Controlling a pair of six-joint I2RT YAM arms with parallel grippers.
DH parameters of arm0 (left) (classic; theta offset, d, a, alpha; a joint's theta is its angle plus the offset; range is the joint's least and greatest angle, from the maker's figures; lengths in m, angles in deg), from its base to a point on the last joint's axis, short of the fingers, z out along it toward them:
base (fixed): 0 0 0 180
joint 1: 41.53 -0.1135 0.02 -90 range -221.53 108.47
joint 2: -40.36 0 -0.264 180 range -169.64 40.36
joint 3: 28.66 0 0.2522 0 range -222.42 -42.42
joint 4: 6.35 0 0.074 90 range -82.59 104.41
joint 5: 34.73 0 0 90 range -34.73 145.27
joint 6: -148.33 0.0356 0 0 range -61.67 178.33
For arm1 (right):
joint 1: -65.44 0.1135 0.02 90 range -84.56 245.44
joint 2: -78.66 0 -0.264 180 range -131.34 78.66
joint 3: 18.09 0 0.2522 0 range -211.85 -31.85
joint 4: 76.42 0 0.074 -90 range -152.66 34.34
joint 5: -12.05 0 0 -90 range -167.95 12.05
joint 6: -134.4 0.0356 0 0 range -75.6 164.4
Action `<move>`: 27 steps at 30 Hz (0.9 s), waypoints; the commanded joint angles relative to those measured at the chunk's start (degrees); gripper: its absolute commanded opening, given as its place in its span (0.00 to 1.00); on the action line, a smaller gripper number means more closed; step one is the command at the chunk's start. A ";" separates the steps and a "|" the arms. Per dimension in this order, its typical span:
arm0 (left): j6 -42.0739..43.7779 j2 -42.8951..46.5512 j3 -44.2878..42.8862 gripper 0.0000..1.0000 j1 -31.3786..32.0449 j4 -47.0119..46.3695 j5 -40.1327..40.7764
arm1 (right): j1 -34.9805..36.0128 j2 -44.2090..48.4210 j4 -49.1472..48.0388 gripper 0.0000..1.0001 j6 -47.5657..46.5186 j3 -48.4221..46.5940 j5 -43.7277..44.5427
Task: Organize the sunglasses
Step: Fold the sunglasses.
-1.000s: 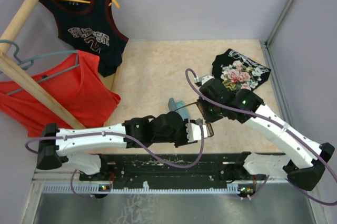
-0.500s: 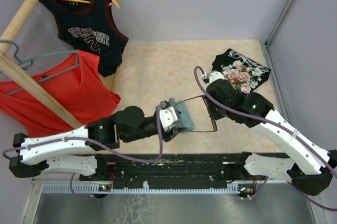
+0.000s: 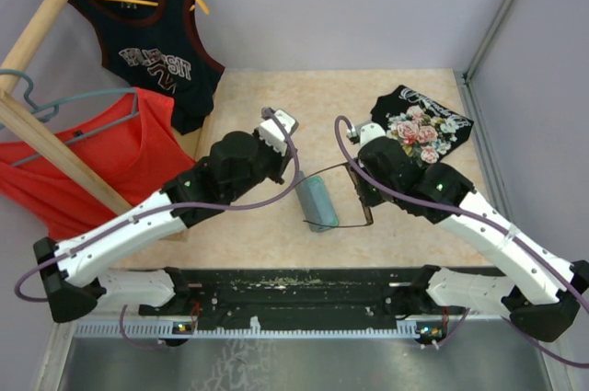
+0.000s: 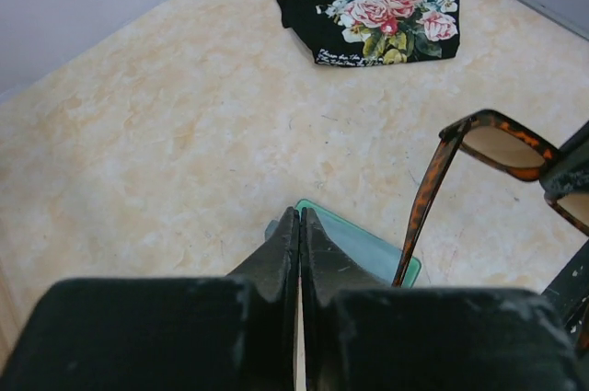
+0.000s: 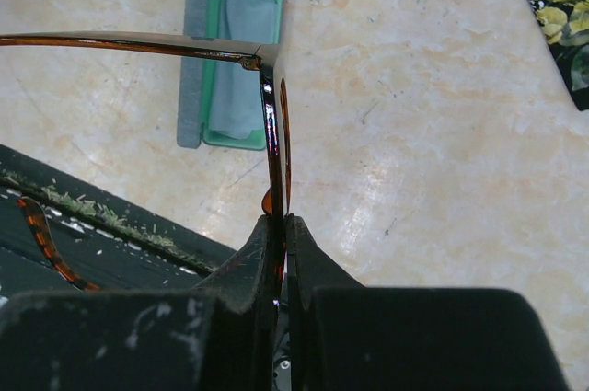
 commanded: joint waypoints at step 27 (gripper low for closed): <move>-2.75 -9.66 -1.15 0.00 -1.50 -1.84 -12.70 | 0.49 -4.00 -8.41 0.00 2.55 -1.55 -0.96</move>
